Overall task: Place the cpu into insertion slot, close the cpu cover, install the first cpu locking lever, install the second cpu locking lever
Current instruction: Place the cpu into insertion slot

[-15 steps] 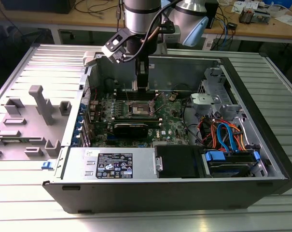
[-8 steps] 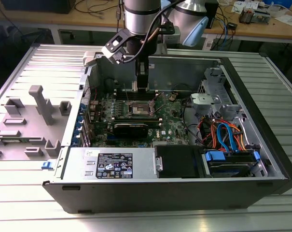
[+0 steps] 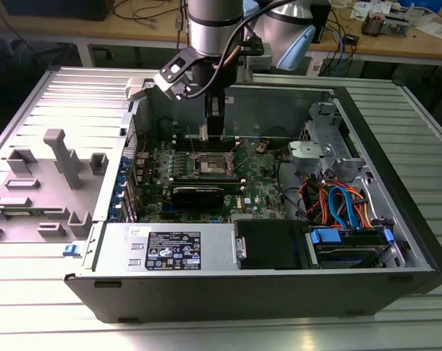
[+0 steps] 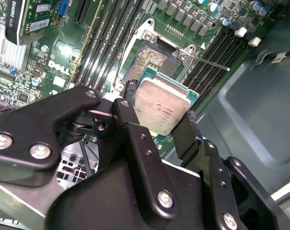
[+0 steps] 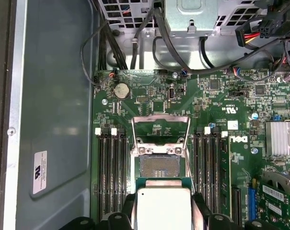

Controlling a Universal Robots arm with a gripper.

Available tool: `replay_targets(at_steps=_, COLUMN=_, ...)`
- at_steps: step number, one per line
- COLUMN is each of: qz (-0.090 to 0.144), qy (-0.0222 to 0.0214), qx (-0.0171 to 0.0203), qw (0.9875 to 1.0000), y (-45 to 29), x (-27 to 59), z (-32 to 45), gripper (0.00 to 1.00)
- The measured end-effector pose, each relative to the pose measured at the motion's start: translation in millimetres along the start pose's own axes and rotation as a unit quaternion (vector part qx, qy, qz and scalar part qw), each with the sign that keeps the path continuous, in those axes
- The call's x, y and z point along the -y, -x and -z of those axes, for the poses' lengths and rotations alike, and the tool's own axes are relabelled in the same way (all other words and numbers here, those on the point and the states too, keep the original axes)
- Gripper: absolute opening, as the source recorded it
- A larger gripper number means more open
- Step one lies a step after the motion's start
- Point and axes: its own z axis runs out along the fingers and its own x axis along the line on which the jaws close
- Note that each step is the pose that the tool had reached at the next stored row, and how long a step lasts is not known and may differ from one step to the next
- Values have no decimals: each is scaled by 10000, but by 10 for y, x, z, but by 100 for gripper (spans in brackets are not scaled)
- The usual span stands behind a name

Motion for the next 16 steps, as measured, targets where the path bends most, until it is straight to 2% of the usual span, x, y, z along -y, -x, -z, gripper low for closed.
replay_targets(at_steps=6, qz=-1, qy=-3, qx=-1, qw=10000, y=1, x=1, z=-32, gripper=55)
replay_targets(at_steps=16, qz=17, qy=-3, qx=3, qw=10000, y=4, x=4, z=-242, gripper=55)
